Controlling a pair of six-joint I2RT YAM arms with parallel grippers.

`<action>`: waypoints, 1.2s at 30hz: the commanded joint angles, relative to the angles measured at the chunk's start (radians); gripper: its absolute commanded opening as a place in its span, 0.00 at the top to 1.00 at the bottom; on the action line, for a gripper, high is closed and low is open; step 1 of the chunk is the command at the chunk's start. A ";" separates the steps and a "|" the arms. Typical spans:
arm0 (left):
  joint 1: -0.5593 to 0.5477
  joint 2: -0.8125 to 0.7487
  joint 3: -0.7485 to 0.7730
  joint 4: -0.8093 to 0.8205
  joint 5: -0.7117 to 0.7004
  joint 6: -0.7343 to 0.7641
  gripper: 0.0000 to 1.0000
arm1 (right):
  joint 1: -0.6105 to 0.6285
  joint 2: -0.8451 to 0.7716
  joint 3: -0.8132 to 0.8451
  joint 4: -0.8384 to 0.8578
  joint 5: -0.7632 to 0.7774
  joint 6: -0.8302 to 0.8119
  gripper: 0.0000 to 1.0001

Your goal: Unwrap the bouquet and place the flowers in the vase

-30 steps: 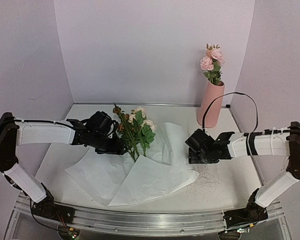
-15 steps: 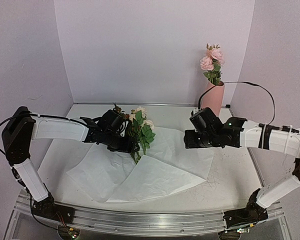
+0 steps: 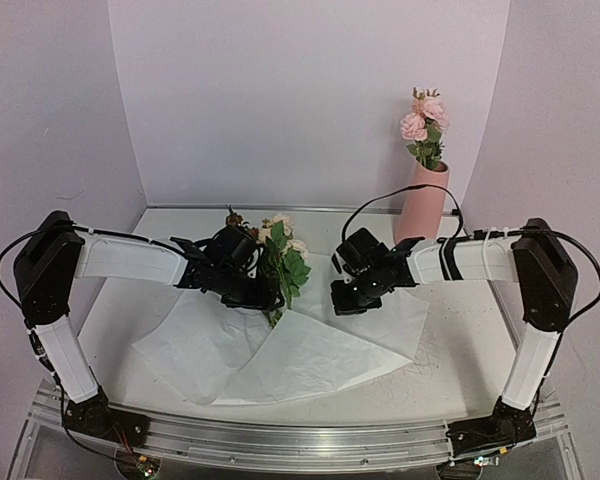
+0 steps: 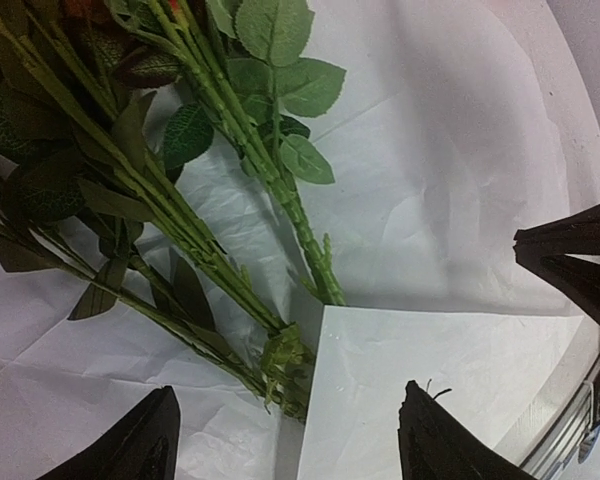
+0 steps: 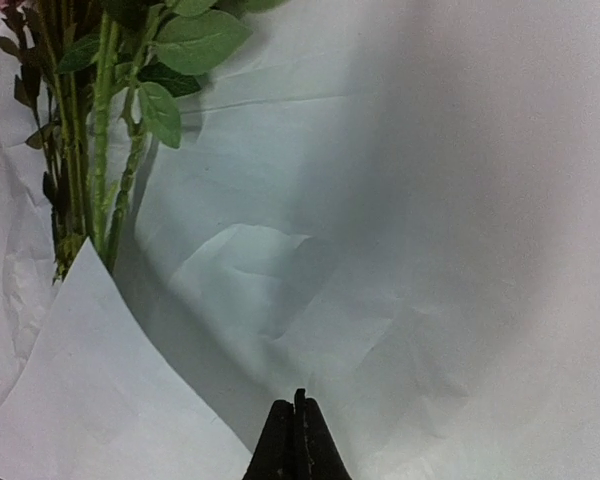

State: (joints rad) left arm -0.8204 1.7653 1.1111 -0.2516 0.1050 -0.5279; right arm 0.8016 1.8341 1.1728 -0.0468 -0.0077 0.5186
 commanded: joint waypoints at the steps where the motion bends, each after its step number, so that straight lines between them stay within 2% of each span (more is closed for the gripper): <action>1: 0.000 -0.029 -0.023 0.019 -0.121 -0.066 0.24 | -0.048 0.039 0.001 0.029 -0.071 0.000 1.00; 4: 0.015 -0.054 -0.064 0.000 -0.184 -0.104 0.24 | -0.068 0.051 -0.022 0.038 -0.066 0.000 1.00; 14: 0.083 -0.161 -0.179 -0.095 -0.233 -0.176 0.31 | -0.110 0.057 -0.110 0.076 -0.051 0.004 1.00; 17: 0.097 -0.189 -0.227 -0.101 -0.230 -0.187 0.39 | -0.114 0.061 -0.129 0.086 -0.061 0.004 1.00; 20: 0.111 -0.188 -0.259 -0.101 -0.220 -0.189 0.53 | -0.116 0.064 -0.137 0.098 -0.082 0.000 1.00; 23: 0.113 -0.166 -0.265 -0.099 -0.214 -0.184 0.68 | -0.115 0.045 -0.138 0.130 -0.140 -0.030 0.99; 25: 0.114 -0.148 -0.263 -0.099 -0.213 -0.182 0.71 | -0.116 0.026 -0.140 0.154 -0.209 -0.061 0.97; 28: 0.115 -0.118 -0.256 -0.099 -0.212 -0.180 0.74 | -0.116 0.017 -0.123 0.166 -0.305 -0.094 0.93; 36: 0.114 -0.109 -0.256 -0.103 -0.221 -0.176 0.75 | -0.113 0.033 -0.131 0.170 -0.539 -0.135 0.93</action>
State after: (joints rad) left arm -0.7094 1.6566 0.8482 -0.3493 -0.1055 -0.7074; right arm 0.6876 1.8832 1.0439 0.1369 -0.3724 0.4269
